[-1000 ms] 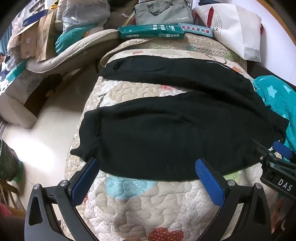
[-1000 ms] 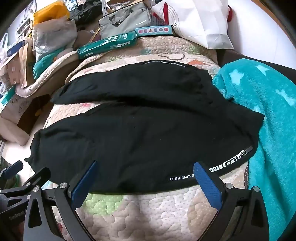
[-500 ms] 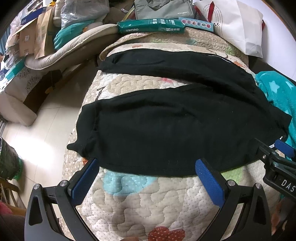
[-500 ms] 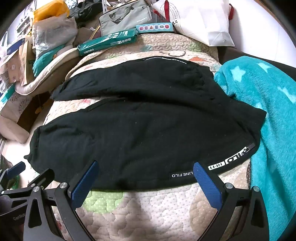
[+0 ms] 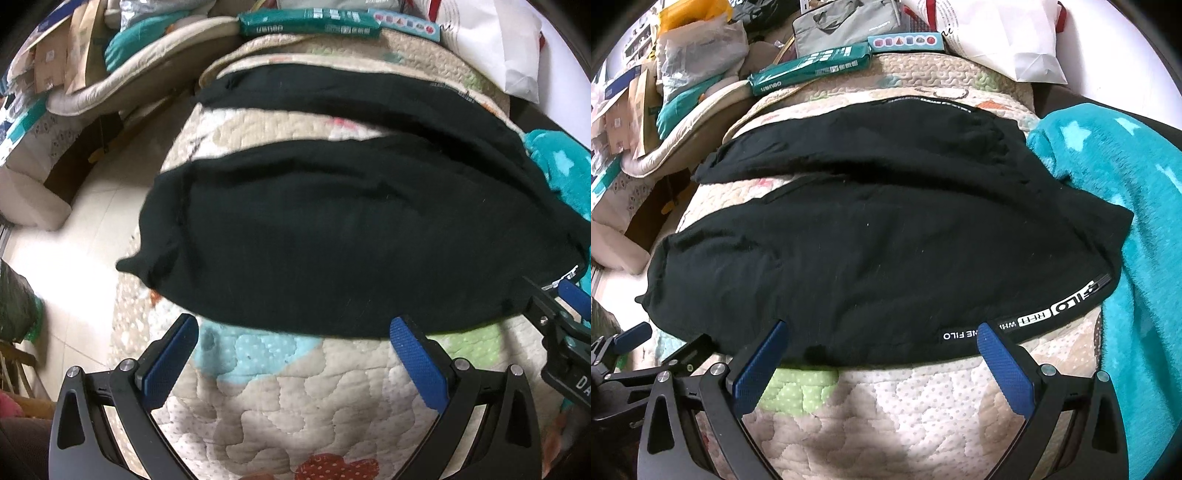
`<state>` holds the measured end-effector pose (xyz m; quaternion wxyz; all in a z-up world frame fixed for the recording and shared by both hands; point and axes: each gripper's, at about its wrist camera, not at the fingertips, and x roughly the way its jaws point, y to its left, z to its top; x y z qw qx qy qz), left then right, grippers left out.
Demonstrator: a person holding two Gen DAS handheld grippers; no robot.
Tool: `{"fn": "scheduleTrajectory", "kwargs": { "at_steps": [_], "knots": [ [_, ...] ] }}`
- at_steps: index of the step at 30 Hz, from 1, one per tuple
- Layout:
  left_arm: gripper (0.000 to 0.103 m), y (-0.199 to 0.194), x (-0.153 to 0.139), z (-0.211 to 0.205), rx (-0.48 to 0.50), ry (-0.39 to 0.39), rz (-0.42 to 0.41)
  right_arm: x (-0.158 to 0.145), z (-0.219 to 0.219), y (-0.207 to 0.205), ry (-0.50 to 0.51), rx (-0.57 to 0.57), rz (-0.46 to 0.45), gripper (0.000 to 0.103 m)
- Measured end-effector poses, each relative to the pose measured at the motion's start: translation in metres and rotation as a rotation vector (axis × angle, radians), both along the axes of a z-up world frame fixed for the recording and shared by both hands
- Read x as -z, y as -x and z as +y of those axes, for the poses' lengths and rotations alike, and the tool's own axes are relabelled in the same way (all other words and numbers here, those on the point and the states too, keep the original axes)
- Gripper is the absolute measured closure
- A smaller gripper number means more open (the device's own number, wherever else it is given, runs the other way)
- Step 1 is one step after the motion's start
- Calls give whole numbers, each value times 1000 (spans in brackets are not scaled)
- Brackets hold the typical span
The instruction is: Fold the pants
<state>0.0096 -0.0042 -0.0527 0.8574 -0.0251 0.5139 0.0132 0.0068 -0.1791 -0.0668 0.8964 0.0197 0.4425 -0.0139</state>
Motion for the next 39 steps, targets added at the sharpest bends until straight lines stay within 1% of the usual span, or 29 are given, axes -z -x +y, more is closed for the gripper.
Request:
{"fn": "scheduleTrajectory", "kwargs": {
  "at_steps": [4, 8, 13, 16, 20, 22, 26, 29, 31, 36, 39],
  "knots": [
    [0, 2, 6, 2, -11, 24, 23, 7, 0, -1, -4, 2, 34, 0],
    [0, 6, 9, -2, -1, -1, 17, 15, 0, -2, -10, 4, 72, 0],
    [0, 15, 13, 1, -4, 18, -21, 23, 1, -2, -5, 4, 93, 0],
    [0, 19, 13, 1, 7, 18, -29, 24, 2, -2, 8, 2, 94, 0],
    [0, 29, 13, -1, 18, 2, -73, 26, 2, -3, 9, 2, 103, 0],
    [0, 34, 13, -2, 22, 2, -82, 27, 2, -3, 4, 6, 107, 0],
    [0, 36, 8, 1, 51, 6, -71, 28, 4, -6, 16, 5, 131, 0],
    [0, 40, 4, 6, 38, 8, -69, 29, 3, -9, 9, -1, 164, 0],
    [0, 45, -1, 11, 23, 4, -72, 29, 2, -9, 7, -15, 169, 0],
    [0, 62, -25, 28, -43, -21, -137, 30, 4, -5, 24, -33, 148, 0],
    [0, 77, -36, 37, -81, -51, -178, 27, 5, -6, 38, -35, 188, 0]
  ]
}}
